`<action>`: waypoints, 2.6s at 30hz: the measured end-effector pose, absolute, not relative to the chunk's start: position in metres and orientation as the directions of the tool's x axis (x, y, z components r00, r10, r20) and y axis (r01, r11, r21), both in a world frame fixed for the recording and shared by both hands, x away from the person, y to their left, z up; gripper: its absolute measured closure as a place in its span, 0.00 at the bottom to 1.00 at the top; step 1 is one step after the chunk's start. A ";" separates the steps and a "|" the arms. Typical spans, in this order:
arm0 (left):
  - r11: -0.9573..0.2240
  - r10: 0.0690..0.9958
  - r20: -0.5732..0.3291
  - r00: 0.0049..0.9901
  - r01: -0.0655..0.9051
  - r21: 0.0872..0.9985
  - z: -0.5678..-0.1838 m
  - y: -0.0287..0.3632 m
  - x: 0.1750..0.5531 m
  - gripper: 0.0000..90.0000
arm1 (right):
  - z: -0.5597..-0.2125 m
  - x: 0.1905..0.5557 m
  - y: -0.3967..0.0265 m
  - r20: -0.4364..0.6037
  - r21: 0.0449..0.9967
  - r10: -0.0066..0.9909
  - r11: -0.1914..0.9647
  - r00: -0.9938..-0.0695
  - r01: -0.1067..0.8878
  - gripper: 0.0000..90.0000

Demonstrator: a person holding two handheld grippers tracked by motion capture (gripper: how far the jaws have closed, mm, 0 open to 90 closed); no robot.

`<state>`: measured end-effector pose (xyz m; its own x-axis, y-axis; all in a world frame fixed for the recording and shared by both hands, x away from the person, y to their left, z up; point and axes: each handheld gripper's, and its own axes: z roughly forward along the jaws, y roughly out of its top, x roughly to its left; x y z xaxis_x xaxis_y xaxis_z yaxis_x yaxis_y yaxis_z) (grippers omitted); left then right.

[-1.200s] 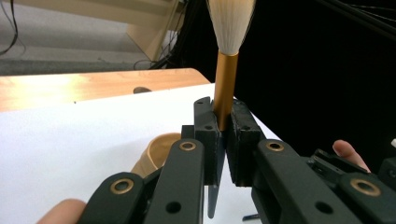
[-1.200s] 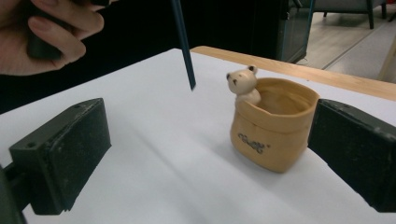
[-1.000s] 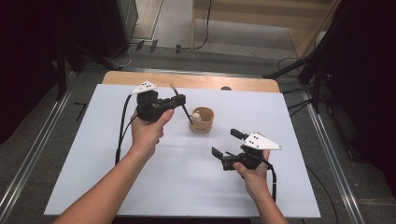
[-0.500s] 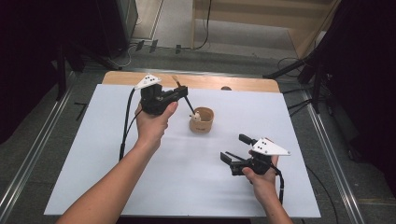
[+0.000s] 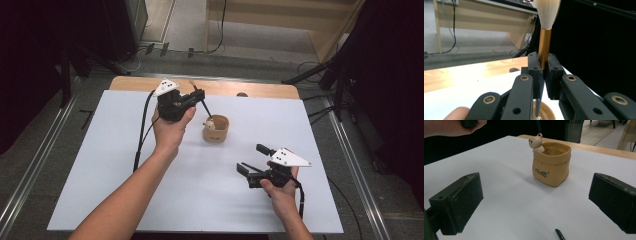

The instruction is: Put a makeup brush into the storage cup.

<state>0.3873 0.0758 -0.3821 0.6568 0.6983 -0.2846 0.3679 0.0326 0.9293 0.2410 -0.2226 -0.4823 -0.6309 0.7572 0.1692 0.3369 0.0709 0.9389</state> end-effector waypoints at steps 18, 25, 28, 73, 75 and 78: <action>-0.044 0.724 -0.225 0.652 0.369 0.928 -0.405 0.057 0.394 0.95 | -0.483 0.242 -0.224 0.172 0.940 0.756 0.066 -0.631 0.335 0.00; -0.077 0.717 -0.216 0.663 0.383 0.921 -0.413 0.051 0.395 0.95 | -0.483 0.242 -0.223 0.169 0.939 0.756 0.070 -0.632 0.336 0.00; -0.098 0.717 -0.206 0.666 0.389 0.916 -0.416 0.049 0.396 0.95 | -0.483 0.242 -0.222 0.167 0.940 0.755 0.073 -0.634 0.334 0.00; -0.117 0.707 -0.265 0.656 0.477 0.871 -0.419 0.091 0.389 0.00 | -0.483 0.243 -0.227 0.163 0.940 0.764 0.072 -0.624 0.333 0.00; -0.112 0.704 -0.268 0.658 0.476 0.872 -0.419 0.097 0.386 0.00 | -0.483 0.244 -0.226 0.163 0.940 0.764 0.072 -0.625 0.333 0.00; -0.115 0.706 -0.259 0.659 0.467 0.876 -0.417 0.104 0.380 0.00 | -0.482 0.245 -0.226 0.158 0.940 0.765 0.077 -0.624 0.333 0.00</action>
<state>0.3797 0.1037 -0.4173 0.6595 0.7058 -0.2588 0.4675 -0.1155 0.8764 0.2449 -0.2261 -0.4825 -0.6241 0.7652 0.1579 0.3327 0.0775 0.9398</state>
